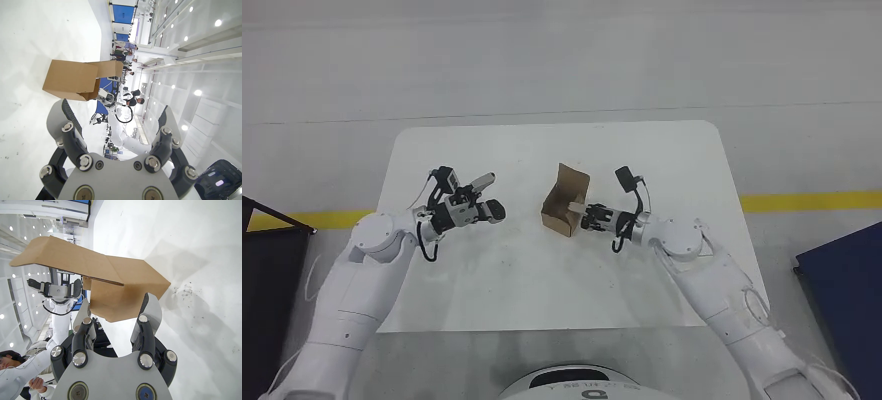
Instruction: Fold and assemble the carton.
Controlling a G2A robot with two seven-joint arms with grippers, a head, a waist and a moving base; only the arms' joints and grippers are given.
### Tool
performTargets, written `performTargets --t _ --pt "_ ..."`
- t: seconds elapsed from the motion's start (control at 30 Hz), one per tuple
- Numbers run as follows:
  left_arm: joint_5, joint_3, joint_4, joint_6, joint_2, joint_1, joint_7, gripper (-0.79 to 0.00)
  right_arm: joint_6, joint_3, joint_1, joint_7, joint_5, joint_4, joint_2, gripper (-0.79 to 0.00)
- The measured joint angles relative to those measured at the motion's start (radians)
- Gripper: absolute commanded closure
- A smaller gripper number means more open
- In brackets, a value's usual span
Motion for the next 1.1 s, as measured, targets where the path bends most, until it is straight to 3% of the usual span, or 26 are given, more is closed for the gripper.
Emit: performTargets --t 0.17,0.47,0.67,0.73,1.1 --pt "0.003 0.006 0.018 -0.006 -0.002 -0.010 -0.010 -0.785 0.034 -0.034 0.028 -0.020 -0.035 0.006 -0.007 -0.526" --pt "0.026 0.035 0.041 0.002 -0.008 -0.030 -0.011 -0.785 0.126 -0.092 0.062 -0.048 -0.147 -0.017 -0.015 -0.416" --pt "0.032 0.051 0.060 -0.001 -0.012 -0.048 -0.019 -0.785 0.201 -0.133 0.072 -0.053 -0.254 -0.061 -0.017 -0.154" --pt "0.033 0.053 0.063 -0.004 -0.013 -0.051 -0.020 -0.785 0.229 -0.145 0.073 -0.057 -0.300 -0.079 -0.016 0.000" --pt "0.035 0.056 0.071 -0.019 -0.016 -0.052 -0.009 -0.785 0.416 -0.175 0.022 -0.007 -0.622 -0.284 0.007 0.000"
